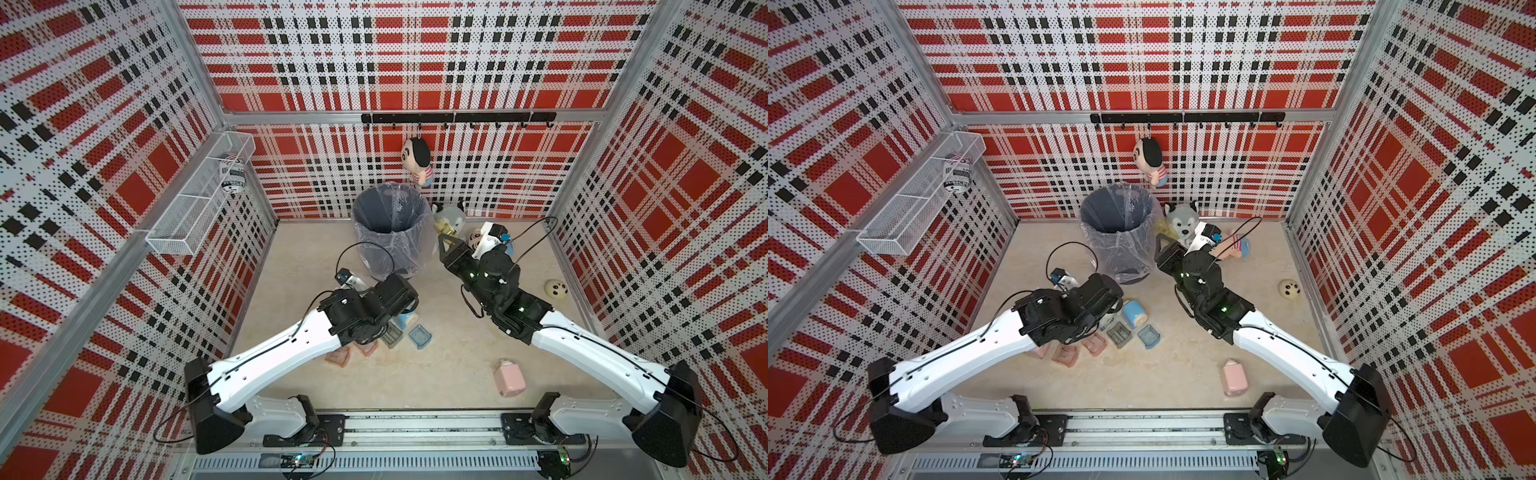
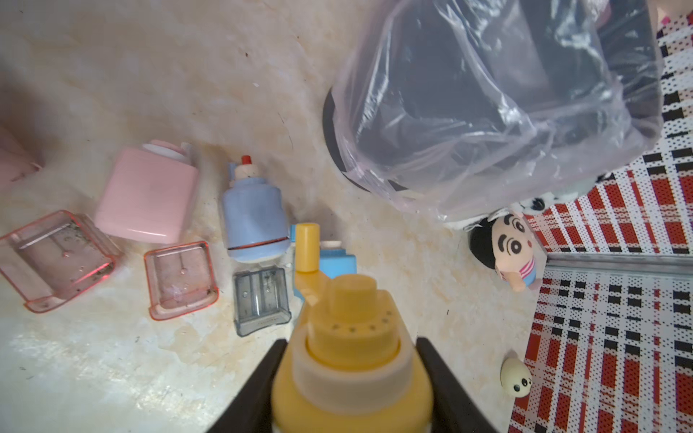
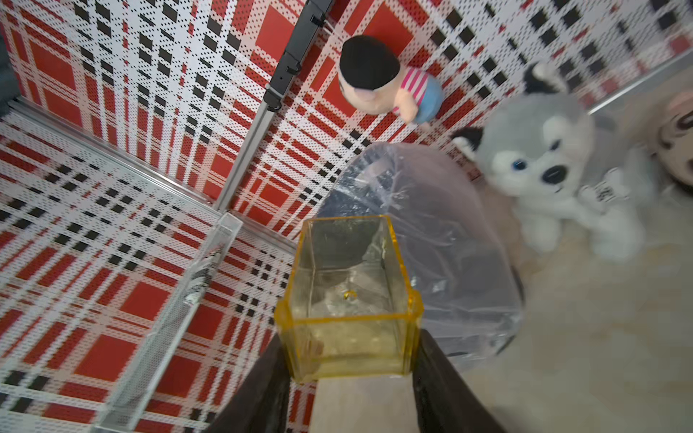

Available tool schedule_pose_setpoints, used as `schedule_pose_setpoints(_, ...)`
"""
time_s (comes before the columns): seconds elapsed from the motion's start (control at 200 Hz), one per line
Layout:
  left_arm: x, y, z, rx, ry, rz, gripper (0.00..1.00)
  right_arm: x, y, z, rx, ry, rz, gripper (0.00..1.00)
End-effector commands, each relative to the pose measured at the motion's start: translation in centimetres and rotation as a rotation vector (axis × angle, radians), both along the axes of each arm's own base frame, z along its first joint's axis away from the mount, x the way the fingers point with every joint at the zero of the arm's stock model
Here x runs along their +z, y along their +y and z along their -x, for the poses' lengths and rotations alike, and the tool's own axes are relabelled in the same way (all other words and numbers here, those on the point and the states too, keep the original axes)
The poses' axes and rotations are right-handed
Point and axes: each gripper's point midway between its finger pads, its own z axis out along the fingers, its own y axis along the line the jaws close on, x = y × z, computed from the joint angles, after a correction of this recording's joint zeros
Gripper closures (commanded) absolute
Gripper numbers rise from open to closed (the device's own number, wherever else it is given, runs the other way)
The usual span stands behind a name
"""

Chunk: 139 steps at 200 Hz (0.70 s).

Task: Take out the pencil sharpener tray and clean the shavings
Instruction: Pour the shavings into the trash bin, then place the pencil sharpener at the center of the board.

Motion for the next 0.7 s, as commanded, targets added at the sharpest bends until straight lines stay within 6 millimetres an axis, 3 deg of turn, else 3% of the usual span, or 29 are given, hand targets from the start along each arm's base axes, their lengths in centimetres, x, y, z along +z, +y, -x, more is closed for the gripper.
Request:
schedule_pose_setpoints(0.0,0.9,-2.9,-0.7,-0.030,-0.038,0.002,0.64,-2.9,-3.7,1.1,-0.090,-0.026,0.216,0.53)
schedule_pose_setpoints(0.185,-0.8,-8.3,-1.5,-0.112,-0.009,-0.062,0.64,-9.5,-7.4,3.7,-0.127,0.026,0.357,0.54)
schedule_pose_setpoints(0.376,-3.6,-12.8,-3.6,-0.161,0.032,-0.128,0.64,-15.4,-9.8,5.8,-0.135,0.098,0.448,0.55)
schedule_pose_setpoints(0.566,-7.2,-15.5,-6.1,-0.182,0.102,-0.193,0.64,-18.3,-9.7,6.9,-0.074,0.129,0.469,0.55)
schedule_pose_setpoints(0.691,-9.9,-16.0,-7.7,-0.173,0.157,-0.242,0.64,-20.2,-9.1,7.5,-0.014,0.142,0.462,0.55)
